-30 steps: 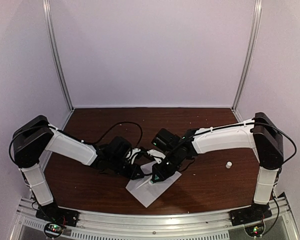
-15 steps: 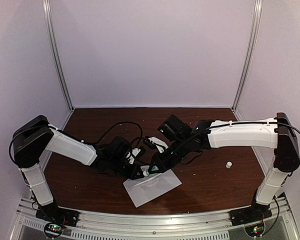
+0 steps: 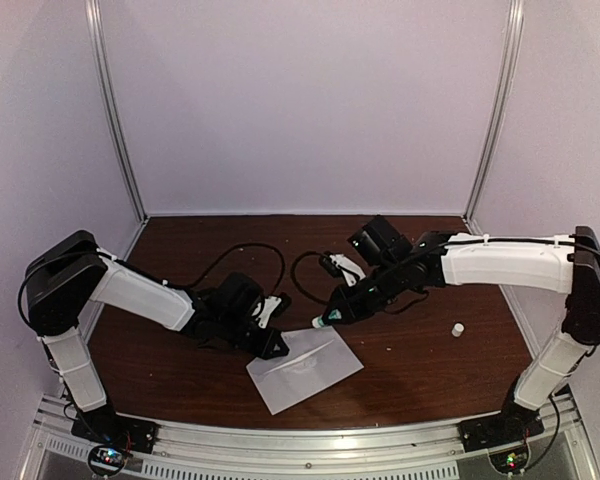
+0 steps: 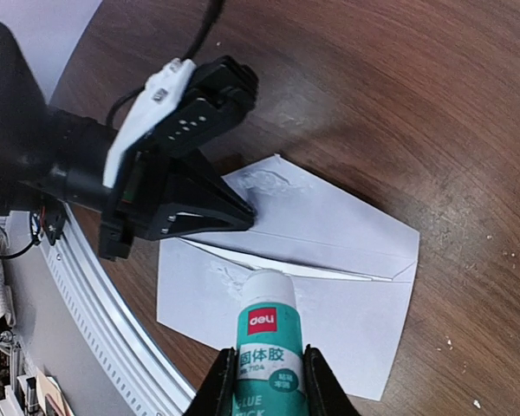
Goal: Place the letter into the envelope and seal it
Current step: Paint the envelope at the center of the board.
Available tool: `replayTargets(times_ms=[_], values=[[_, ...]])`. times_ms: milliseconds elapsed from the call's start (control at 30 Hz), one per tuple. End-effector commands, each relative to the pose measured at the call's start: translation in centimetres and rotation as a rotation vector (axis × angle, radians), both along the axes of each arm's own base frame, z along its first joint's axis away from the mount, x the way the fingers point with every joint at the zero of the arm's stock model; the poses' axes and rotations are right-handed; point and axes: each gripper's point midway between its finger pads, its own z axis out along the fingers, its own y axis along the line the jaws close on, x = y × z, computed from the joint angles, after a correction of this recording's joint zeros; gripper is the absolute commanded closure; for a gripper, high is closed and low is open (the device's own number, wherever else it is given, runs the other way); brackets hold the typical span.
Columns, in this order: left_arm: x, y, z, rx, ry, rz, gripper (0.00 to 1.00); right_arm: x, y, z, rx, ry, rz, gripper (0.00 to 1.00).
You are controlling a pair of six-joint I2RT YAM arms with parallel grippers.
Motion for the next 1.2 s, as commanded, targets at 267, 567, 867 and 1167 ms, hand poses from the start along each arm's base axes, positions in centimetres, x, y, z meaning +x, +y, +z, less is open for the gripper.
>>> replayTargets(times_ms=[267, 567, 867, 1167], values=[[-0.6, 1.8, -2.2, 0.090, 0.031, 0.016, 0.94, 0.2, -0.2, -4.4, -0.075, 0.047, 0.018, 1.00], [-0.7, 1.7, -2.1, 0.089, 0.033, 0.014, 0.94, -0.7, 0.0, -6.0, -0.123, 0.078, 0.046, 1.00], [-0.7, 1.8, -2.2, 0.093, 0.036, 0.018, 0.95, -2.1, 0.6, -7.4, -0.148, 0.113, 0.082, 1.00], [-0.7, 1.9, -2.3, 0.093, 0.037, 0.020, 0.95, -2.5, 1.1, -8.9, -0.166, 0.136, 0.102, 1.00]])
